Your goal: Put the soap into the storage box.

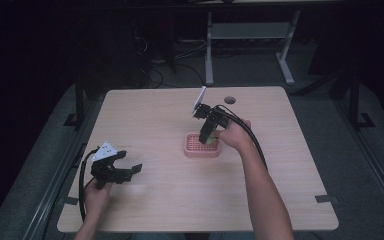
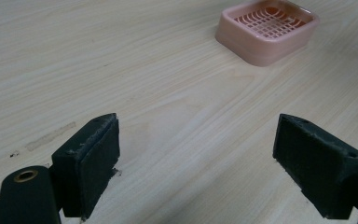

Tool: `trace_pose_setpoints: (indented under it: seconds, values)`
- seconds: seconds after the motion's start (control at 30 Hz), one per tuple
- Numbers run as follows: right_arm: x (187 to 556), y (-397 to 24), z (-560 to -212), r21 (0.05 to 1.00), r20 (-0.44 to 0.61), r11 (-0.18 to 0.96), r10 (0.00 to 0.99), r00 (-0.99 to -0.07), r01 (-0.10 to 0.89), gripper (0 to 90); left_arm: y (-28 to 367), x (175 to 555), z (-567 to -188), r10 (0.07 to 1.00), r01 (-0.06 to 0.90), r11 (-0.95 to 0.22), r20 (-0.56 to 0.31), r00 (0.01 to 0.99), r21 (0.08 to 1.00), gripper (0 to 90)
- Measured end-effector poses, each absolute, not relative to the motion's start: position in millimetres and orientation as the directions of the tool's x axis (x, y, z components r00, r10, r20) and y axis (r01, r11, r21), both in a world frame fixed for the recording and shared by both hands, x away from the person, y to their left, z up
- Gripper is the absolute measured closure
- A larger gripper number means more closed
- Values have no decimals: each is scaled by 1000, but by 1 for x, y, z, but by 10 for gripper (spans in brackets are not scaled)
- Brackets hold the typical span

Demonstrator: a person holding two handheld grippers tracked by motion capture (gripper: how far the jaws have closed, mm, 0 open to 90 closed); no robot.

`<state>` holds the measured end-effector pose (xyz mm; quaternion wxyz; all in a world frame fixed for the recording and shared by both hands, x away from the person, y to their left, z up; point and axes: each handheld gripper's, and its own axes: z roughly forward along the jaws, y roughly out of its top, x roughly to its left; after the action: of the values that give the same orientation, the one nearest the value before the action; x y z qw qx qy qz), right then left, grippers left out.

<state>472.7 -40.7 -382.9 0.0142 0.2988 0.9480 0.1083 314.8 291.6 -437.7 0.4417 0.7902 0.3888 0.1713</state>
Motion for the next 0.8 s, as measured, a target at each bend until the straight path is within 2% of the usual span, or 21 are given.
trace_pose_setpoints:
  seconds: [0.8]
  values:
    - [477,-24,-407,171,48,810,561,-826,560,257,292,315,-437,766,464,-311,-70,639,830,144]
